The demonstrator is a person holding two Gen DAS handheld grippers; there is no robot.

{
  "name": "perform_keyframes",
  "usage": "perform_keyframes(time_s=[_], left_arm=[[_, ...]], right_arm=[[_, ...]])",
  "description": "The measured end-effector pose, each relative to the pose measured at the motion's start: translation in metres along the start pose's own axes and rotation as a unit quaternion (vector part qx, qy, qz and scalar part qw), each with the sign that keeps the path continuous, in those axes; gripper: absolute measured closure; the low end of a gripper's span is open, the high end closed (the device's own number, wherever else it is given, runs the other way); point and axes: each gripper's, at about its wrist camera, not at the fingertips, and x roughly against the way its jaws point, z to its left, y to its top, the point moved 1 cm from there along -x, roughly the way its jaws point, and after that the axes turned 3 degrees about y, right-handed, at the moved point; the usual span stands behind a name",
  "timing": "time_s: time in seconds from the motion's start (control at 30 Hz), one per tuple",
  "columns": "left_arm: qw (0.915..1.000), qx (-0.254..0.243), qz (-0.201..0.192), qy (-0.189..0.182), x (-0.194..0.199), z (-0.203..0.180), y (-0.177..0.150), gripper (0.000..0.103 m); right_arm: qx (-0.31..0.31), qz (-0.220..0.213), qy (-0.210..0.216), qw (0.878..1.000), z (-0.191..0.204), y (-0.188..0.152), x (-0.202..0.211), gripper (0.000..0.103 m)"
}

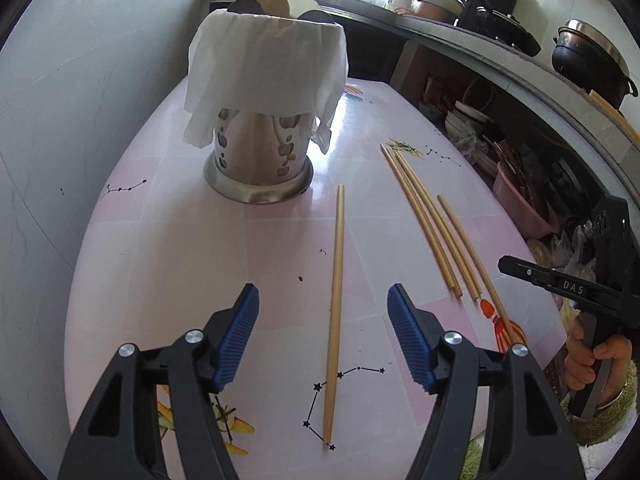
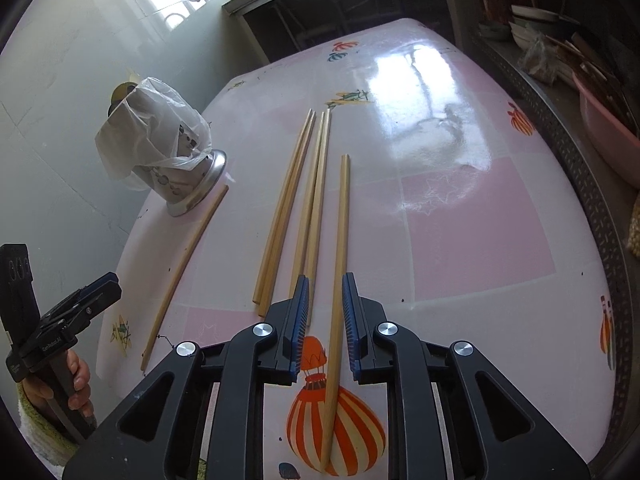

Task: Organize utensils

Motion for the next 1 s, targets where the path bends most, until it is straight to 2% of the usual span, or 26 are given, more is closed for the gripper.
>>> perform_keyframes(time_s=[0.07,0.17,0.27,0.57,0.87,0.93,1.0], left_arm=[[0.9993,0.024,0.014,-0.027,-0.007,0.005,0.003,0.022],[0.9958,0.061,0.036,-0.058,-0.017,0.013,0.007,0.018],[0.9958,0.069,0.033,-0.050,-0.023,0.014,0.010,0.006],[0.9988,0.027,0.018,-0.037,-0.038,0.006,0.024,0.006],[0.9990,-0.044,0.007,0.008,-0.051,-0.005,0.034,0.006],[0.9985,-0.054,0.009,0.010,-0.053,-0.007,0.035,0.006],[0.9979,-0.063,0.009,0.013,-0.054,-0.009,0.036,0.006]], right_arm=[[0.007,-0.004,-0.005,1.000,0.000,0.004,-0.001,0.077],[0.013,-0.004,-0.011,1.000,-0.002,0.012,-0.006,0.077],[0.019,-0.001,-0.017,1.000,-0.003,0.020,-0.013,0.077],[0.049,0.019,-0.041,0.998,-0.002,0.041,-0.045,0.079],[0.063,0.033,-0.064,0.995,-0.004,0.046,-0.061,0.092],[0.064,0.033,-0.066,0.995,-0.004,0.045,-0.061,0.097],[0.064,0.033,-0.067,0.995,-0.004,0.043,-0.061,0.097]])
